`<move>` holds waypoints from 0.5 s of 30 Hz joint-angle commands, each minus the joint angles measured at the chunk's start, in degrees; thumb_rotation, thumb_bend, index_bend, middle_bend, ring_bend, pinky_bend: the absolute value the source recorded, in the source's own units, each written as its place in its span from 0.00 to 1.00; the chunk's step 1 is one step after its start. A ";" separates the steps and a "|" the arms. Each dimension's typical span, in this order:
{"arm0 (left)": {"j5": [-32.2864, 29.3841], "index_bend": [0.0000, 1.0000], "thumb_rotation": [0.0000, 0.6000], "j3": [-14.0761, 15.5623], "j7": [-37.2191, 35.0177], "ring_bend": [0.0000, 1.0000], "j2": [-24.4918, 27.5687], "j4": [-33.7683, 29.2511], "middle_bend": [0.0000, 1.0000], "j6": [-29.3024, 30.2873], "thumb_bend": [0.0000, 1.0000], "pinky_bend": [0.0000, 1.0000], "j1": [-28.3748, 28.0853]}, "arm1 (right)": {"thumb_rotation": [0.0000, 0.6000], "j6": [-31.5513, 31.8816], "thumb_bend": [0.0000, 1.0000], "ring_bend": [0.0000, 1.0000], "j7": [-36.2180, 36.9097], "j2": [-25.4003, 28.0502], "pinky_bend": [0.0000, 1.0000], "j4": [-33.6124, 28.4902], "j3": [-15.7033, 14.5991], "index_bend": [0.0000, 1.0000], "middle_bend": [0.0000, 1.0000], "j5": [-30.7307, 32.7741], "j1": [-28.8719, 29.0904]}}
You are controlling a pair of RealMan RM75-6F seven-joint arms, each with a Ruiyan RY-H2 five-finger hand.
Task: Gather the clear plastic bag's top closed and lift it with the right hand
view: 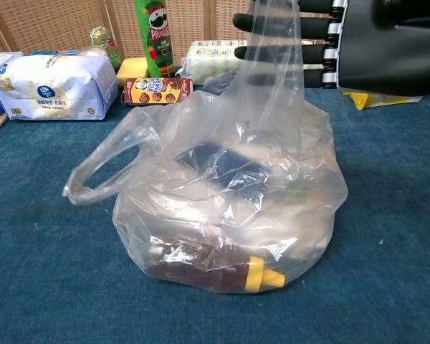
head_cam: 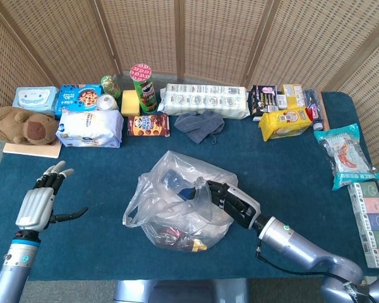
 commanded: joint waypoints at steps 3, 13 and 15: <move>0.13 0.14 0.38 0.07 0.02 0.00 0.07 -0.11 0.03 0.09 0.12 0.13 -0.12 | 0.36 1.20 0.08 0.25 -5.19 -0.73 0.06 2.82 -3.64 0.34 0.36 0.74 2.64; -0.13 0.14 0.39 0.36 0.19 0.00 0.24 -0.36 0.03 0.30 0.12 0.13 -0.17 | 0.35 1.96 0.08 0.25 -2.74 -3.98 0.08 2.31 -4.91 0.34 0.36 5.22 5.62; -0.19 0.14 0.39 0.32 0.18 0.00 0.28 -0.38 0.03 0.41 0.12 0.13 -0.18 | 0.35 2.45 0.08 0.26 0.91 -3.98 0.15 1.92 -4.86 0.35 0.37 5.25 6.05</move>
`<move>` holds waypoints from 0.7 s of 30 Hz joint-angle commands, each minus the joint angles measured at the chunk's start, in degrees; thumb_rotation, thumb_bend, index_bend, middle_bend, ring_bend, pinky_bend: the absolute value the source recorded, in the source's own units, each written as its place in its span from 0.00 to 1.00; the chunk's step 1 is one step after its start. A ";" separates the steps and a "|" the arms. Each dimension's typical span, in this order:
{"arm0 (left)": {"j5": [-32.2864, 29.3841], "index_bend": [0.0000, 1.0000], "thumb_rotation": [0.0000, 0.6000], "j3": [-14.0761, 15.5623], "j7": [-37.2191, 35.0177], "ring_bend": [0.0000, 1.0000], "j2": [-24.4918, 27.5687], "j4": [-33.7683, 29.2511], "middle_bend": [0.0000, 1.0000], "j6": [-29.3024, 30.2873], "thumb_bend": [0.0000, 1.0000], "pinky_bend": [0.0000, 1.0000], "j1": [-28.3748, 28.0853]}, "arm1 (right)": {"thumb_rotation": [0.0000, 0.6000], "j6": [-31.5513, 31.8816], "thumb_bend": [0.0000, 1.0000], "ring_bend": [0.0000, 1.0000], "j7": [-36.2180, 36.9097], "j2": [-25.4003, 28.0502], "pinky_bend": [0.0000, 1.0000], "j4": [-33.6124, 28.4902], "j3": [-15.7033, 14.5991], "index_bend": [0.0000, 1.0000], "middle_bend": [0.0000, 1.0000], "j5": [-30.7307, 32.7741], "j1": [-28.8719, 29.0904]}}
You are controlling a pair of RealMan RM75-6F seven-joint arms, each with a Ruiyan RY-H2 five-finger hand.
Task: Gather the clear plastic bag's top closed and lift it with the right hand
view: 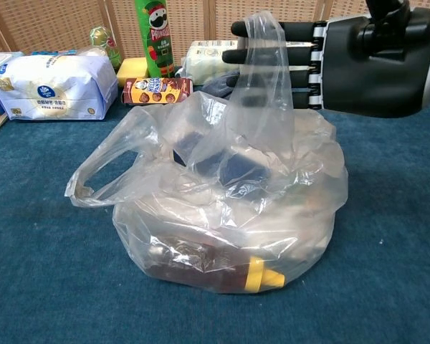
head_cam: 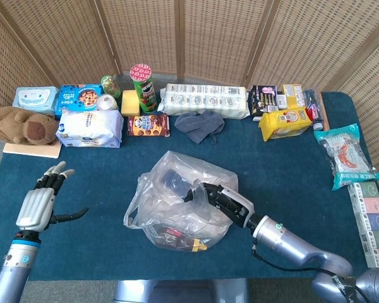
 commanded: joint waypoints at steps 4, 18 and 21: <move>-0.23 0.14 0.39 -0.03 0.06 0.00 0.06 0.02 0.03 0.18 0.12 0.13 -0.04 | 0.36 2.43 0.08 0.31 13.28 0.74 0.28 -0.79 0.19 0.37 0.39 -0.77 2.06; -0.79 0.14 0.39 0.08 0.14 0.00 -0.25 0.18 0.03 -0.16 0.12 0.13 -0.43 | 0.35 8.08 0.08 0.45 23.75 4.01 0.41 -1.04 -0.28 0.44 0.46 -0.22 2.15; -0.90 0.14 0.39 0.13 0.22 0.00 -0.25 0.08 0.03 -0.11 0.12 0.13 -0.43 | 0.35 8.86 0.08 0.49 25.19 4.88 0.46 -1.54 -0.20 0.45 0.48 -0.19 2.16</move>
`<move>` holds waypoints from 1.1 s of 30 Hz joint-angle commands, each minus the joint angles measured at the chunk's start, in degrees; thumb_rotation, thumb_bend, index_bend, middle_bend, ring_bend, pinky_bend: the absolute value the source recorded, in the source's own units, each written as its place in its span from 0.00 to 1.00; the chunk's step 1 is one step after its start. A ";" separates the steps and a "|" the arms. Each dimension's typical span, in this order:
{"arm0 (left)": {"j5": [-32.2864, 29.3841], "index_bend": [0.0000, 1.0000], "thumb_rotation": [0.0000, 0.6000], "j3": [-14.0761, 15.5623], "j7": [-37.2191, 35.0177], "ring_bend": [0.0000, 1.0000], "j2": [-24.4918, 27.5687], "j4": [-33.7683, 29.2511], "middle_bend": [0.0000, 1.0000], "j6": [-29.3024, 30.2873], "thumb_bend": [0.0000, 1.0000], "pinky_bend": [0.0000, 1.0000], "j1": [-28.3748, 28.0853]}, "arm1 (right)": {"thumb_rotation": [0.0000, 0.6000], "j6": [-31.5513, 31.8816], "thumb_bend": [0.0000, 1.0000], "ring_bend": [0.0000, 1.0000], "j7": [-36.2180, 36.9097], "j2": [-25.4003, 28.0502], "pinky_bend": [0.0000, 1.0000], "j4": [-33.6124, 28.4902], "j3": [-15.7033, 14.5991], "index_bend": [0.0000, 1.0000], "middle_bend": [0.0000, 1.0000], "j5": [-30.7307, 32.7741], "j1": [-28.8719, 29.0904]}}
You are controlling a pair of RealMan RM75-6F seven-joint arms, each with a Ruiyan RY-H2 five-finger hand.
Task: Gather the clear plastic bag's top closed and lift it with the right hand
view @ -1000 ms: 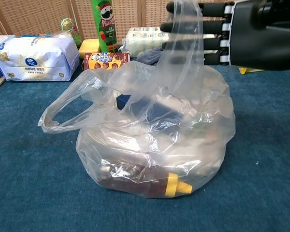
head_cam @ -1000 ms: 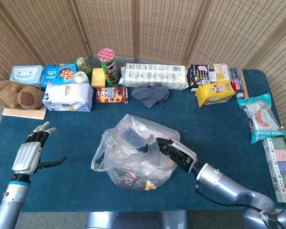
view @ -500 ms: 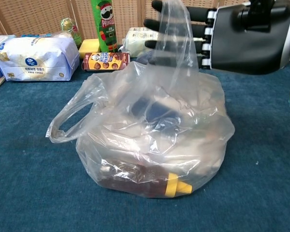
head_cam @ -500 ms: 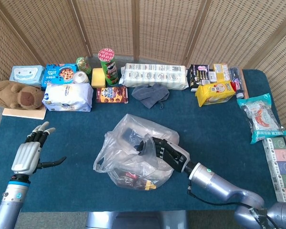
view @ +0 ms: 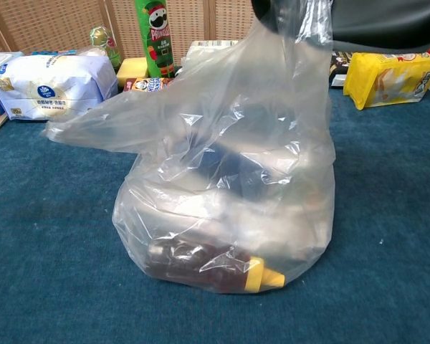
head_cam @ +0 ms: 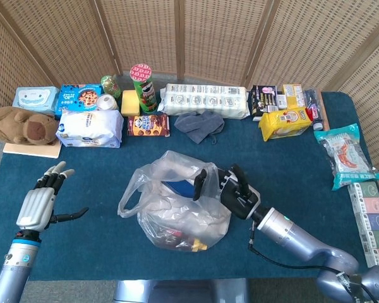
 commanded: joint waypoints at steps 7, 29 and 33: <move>0.00 0.14 0.39 0.14 0.31 0.00 -0.01 -0.46 0.03 0.23 0.12 0.13 -0.02 | 0.41 3.61 0.08 0.55 9.44 4.34 0.55 -2.10 -0.05 0.48 0.51 -2.26 -0.22; 9.44 0.14 0.47 -0.38 0.63 0.03 -0.42 2.59 0.08 0.45 0.13 0.14 -3.05 | 0.49 5.53 0.10 0.65 15.86 10.50 0.62 -3.21 -3.06 0.53 0.60 -3.66 1.87; 13.30 0.14 0.57 -0.95 0.84 0.03 -0.33 3.95 0.08 -1.15 0.13 0.17 -5.62 | 0.49 4.95 0.10 0.65 14.67 10.49 0.62 -3.60 -3.19 0.53 0.59 -2.79 2.31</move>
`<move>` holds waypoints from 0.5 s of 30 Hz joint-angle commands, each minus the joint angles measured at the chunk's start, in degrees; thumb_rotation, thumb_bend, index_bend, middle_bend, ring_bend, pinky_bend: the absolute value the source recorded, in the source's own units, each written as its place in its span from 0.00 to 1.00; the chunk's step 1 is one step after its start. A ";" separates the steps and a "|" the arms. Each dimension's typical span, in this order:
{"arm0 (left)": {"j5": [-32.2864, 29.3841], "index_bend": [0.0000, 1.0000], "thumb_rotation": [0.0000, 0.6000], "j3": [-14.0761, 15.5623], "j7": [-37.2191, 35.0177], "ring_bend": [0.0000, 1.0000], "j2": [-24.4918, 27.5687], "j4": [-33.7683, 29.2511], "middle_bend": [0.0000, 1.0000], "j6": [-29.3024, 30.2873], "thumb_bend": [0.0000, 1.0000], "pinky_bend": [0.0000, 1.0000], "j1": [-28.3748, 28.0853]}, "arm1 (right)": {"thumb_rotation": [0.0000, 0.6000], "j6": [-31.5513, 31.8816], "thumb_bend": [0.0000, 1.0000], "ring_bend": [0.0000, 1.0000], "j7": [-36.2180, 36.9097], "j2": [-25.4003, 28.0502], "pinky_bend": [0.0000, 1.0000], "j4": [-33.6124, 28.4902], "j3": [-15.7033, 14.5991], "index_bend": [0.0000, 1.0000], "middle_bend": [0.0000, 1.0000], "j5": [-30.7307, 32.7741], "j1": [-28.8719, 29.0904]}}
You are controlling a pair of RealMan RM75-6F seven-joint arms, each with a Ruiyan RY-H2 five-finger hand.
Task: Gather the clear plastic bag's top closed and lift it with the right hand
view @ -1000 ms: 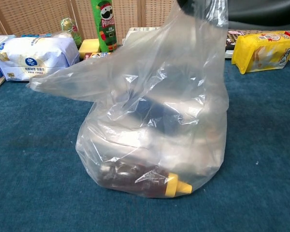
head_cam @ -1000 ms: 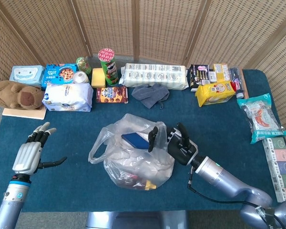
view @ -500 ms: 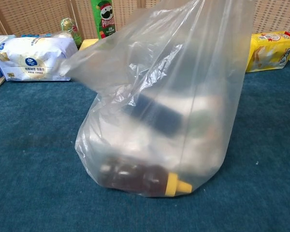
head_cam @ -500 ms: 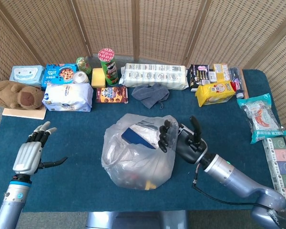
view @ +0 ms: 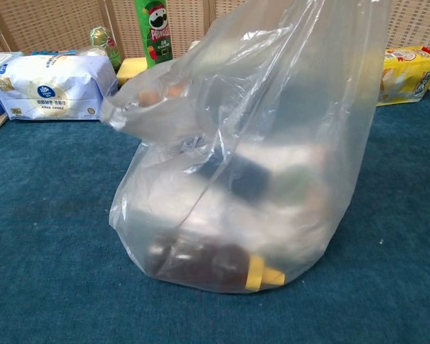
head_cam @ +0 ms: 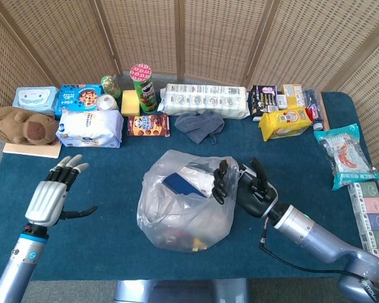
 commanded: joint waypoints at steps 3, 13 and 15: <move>4.30 0.14 0.60 -0.37 0.82 0.03 0.65 1.72 0.08 -4.16 0.13 0.17 -4.22 | 0.48 -0.64 0.10 0.65 -1.07 0.05 0.62 -0.61 -0.07 0.53 0.59 1.36 0.40; 5.35 0.14 0.64 -1.39 6.31 0.03 -1.45 2.14 0.08 -9.30 0.13 0.17 -9.54 | 0.49 -0.98 0.10 0.64 -3.16 0.33 0.61 -1.82 0.19 0.53 0.59 3.15 0.26; 5.57 0.14 0.65 -1.81 6.25 0.03 -2.82 2.72 0.08 -9.44 0.13 0.17 -10.38 | 0.49 -1.05 0.10 0.64 -3.48 0.27 0.61 -1.92 0.26 0.53 0.58 3.50 0.19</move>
